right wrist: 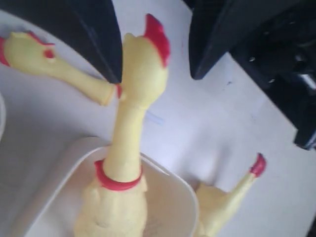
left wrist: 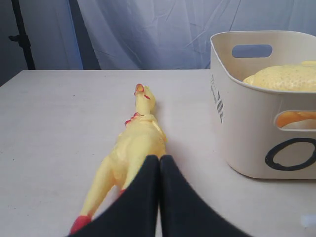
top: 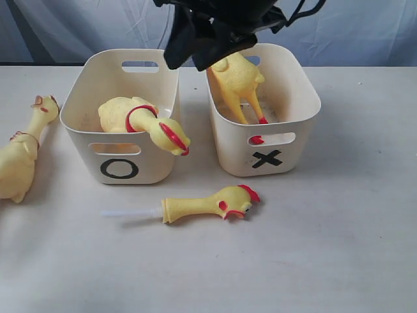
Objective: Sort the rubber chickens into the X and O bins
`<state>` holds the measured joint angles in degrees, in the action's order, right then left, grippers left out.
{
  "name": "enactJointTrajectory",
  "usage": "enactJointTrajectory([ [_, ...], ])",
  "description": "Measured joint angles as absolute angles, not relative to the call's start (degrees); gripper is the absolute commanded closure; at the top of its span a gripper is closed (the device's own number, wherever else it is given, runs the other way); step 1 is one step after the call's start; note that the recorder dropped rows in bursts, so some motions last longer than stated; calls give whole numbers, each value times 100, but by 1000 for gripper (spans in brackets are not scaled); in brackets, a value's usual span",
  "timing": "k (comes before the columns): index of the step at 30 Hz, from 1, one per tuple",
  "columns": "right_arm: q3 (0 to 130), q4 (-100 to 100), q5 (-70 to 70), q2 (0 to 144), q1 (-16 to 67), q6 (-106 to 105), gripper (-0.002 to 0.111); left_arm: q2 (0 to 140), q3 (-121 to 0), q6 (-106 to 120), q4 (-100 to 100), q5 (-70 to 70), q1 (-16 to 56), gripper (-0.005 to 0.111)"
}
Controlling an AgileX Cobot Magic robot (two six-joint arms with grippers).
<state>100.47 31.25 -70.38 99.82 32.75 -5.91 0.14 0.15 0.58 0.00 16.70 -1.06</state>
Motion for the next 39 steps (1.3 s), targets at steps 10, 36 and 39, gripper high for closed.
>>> enactJointTrajectory([
  [10, 10047, 4203, -6964, 10462, 3585, -872, 66, 14, 15, 58, 0, 1670, -106, 107],
  [36, 10142, 7075, -4581, 12468, 5041, -2247, 48, 14, 15, 58, 0, 1670, -106, 107],
  [39, 10373, 7165, -4383, 12586, 5291, -2327, 48, 14, 15, 58, 0, 1670, -106, 107],
])
